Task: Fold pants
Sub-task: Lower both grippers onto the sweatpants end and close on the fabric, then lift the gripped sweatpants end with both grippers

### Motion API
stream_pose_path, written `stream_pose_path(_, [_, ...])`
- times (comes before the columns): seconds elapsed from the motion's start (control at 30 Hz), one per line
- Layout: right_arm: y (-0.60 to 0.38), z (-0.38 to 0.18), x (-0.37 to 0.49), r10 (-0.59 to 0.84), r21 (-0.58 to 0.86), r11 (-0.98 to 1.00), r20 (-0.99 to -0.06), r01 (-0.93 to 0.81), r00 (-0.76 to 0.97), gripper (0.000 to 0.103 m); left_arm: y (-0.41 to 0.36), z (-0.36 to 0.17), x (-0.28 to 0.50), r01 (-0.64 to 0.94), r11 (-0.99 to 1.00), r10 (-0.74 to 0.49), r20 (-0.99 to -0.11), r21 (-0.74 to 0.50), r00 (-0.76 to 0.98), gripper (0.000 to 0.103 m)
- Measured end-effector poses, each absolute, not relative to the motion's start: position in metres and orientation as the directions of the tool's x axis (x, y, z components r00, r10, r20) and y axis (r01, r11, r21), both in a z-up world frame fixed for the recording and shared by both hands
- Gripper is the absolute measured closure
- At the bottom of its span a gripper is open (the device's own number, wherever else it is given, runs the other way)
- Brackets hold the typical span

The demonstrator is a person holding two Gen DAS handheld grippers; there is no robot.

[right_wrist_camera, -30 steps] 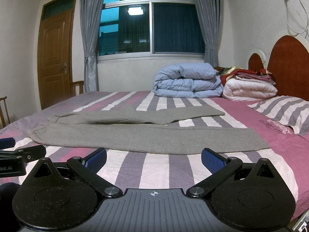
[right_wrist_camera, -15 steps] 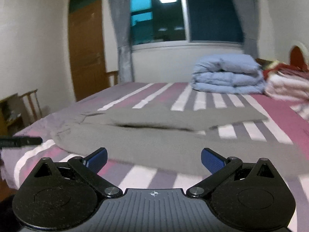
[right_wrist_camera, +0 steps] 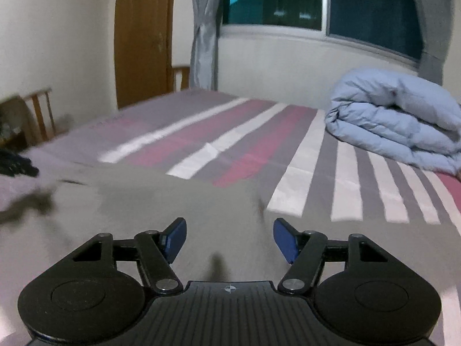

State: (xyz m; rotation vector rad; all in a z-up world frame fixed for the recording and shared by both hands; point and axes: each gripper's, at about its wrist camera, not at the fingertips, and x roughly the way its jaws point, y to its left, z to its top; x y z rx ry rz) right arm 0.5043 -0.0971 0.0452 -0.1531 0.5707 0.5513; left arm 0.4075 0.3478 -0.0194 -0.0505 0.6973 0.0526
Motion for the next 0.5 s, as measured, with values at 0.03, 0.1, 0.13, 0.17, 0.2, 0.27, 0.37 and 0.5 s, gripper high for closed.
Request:
stream_pose_path(0.03, [-0.091,0.039,0.521,0.445,0.005,0.845,-0.561,-0.534,0.698,0.036,0.354,-0.024,0.421,-0.068,0.996,0.016,-0.650,-0.055,0.760,0.050])
stream_pose_path(0.1, [-0.082,0.025,0.559,0.422,0.003,0.854,-0.587,-0.520,0.691,0.036,0.363,-0.033,0.441,-0.067,0.993,-0.012,-0.662,-0.094,0.750,0.050])
stream_pose_path(0.13, [-0.078,0.022,0.574,0.428,0.023,0.855,-0.598,-0.518,0.678,0.036,0.368,-0.039,0.452,-0.066,0.992,-0.026,-0.679,-0.109,0.733,0.050])
stream_pose_path(0.17, [-0.077,0.017,0.589,0.431,0.044,0.856,-0.610,-0.515,0.665,0.036,0.371,-0.044,0.464,-0.067,0.991,-0.035,-0.694,-0.119,0.719,0.050])
stream_pose_path(0.2, [-0.076,0.014,0.601,0.440,0.061,0.852,-0.621,-0.520,0.649,0.036,0.374,-0.050,0.470,-0.062,0.990,-0.046,-0.705,-0.126,0.707,0.050])
stream_pose_path(0.27, [-0.074,0.010,0.617,0.478,0.109,0.831,-0.643,-0.546,0.598,0.054,0.377,-0.061,0.482,-0.052,0.989,-0.067,-0.729,-0.140,0.681,0.048])
stream_pose_path(0.37, [-0.078,0.006,0.624,0.500,0.152,0.815,-0.672,-0.559,0.546,0.079,0.382,-0.068,0.495,-0.040,0.985,-0.099,-0.730,-0.170,0.676,0.048])
stream_pose_path(0.5, [-0.088,0.004,0.622,0.520,0.164,0.796,-0.677,-0.583,0.520,0.086,0.392,-0.069,0.498,-0.005,0.979,-0.145,-0.718,-0.203,0.681,0.058])
